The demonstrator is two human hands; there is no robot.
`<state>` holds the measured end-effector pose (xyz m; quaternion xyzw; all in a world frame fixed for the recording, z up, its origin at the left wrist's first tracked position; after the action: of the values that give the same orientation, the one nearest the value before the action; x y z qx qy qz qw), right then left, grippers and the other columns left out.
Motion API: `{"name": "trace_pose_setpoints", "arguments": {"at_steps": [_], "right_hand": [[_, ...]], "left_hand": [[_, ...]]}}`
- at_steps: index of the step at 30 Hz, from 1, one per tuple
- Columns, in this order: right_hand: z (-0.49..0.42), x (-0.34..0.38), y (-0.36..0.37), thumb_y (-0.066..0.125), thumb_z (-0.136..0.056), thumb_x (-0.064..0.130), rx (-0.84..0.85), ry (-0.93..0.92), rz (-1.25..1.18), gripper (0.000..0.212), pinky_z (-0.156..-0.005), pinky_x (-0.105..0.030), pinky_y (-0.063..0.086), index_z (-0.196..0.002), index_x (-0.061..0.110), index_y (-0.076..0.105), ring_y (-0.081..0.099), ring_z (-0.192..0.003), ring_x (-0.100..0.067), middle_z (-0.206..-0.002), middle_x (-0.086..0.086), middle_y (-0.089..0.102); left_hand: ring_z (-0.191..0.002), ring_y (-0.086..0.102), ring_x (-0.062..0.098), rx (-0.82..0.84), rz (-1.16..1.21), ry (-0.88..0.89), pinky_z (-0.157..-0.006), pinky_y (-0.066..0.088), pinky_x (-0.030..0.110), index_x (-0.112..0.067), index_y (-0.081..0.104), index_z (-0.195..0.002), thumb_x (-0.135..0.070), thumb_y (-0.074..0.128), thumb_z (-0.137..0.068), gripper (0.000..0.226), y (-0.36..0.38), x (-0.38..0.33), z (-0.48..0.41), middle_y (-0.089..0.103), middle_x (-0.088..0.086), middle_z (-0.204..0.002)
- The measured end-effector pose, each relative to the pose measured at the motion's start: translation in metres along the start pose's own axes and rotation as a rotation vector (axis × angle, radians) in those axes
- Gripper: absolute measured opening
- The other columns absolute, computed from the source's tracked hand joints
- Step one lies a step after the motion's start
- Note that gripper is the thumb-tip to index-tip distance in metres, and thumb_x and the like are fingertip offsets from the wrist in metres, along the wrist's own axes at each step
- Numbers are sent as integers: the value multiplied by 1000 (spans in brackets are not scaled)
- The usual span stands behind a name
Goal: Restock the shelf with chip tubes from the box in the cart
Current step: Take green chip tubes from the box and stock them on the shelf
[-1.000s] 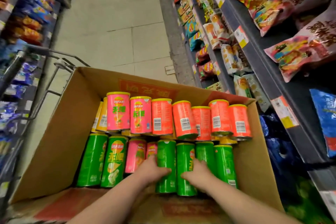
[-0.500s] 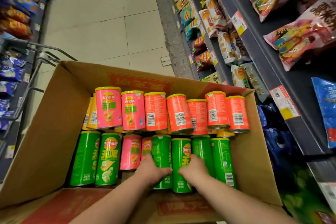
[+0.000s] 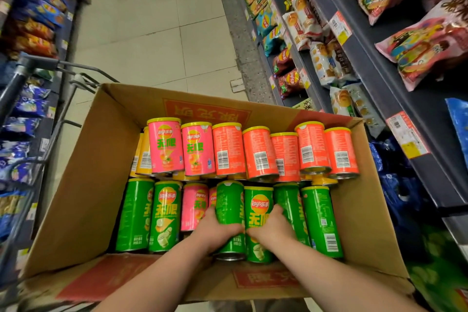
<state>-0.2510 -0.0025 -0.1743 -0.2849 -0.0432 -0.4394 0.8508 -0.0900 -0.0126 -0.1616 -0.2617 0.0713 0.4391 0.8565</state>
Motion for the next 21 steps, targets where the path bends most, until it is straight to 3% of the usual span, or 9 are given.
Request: {"name": "trace_pose_setpoints", "arguments": {"at_steps": [5,8,11,14,16,18,21], "right_hand": [[3,-2,-8,75,-69,34,6,-6,-210,88,-93,-38,50,-141,17,25,58,-108,-27,-124,-7,56],[11,-5,-12,64,-58,44,29,7,-340,91,-92,-41,51,-139,15,34,60,-105,-29,-120,-11,58],[21,-4,-19,60,-55,49,80,43,-409,81,-81,-39,56,-126,11,48,64,-91,-28,-105,-12,63],[39,0,-30,61,-82,37,133,54,-415,51,-62,-23,49,-120,5,50,61,-74,-19,-91,-8,60],[50,-1,-36,58,-89,31,123,52,-420,35,-54,-19,43,-111,6,51,57,-67,-15,-83,-5,57],[61,-2,-39,58,-88,30,84,32,-470,38,-51,-19,43,-114,4,53,59,-65,-16,-84,-7,62],[76,-4,-38,61,-85,33,-3,-9,-559,43,-51,-19,46,-117,5,53,67,-71,-19,-94,-11,68]], "left_hand": [[-90,63,21,12,74,-4,-77,53,30,-15,43,-133,-40,72,-79,66,-8,-3,9,59,5,-107],[-79,61,17,21,106,-37,-57,45,24,-17,47,-122,-49,66,-81,55,-13,-5,17,61,7,-108],[-82,61,19,14,125,-47,-59,44,24,-14,50,-125,-53,64,-81,60,-18,-6,25,63,9,-110],[-84,61,21,32,101,-23,-63,45,25,-15,52,-123,-56,64,-80,61,-24,-9,37,63,9,-110],[-85,64,22,54,91,16,-65,49,27,-18,52,-121,-63,68,-68,72,-28,-11,50,64,8,-109],[-88,67,24,76,110,79,-75,57,36,-23,53,-109,-67,68,-48,77,-31,-14,59,66,7,-105],[-90,68,23,92,111,222,-86,56,40,-26,53,-88,-63,70,-42,61,-36,-17,71,68,4,-101]]}}
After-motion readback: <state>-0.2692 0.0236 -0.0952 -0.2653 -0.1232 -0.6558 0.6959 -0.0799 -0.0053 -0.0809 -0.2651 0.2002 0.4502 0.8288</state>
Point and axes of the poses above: each hand's wrist, its own z-axis away from the middle knuckle, its own y-axis out of the palm, x = y × z, the point moved 4 cm from there along -z, towards the middle knuckle
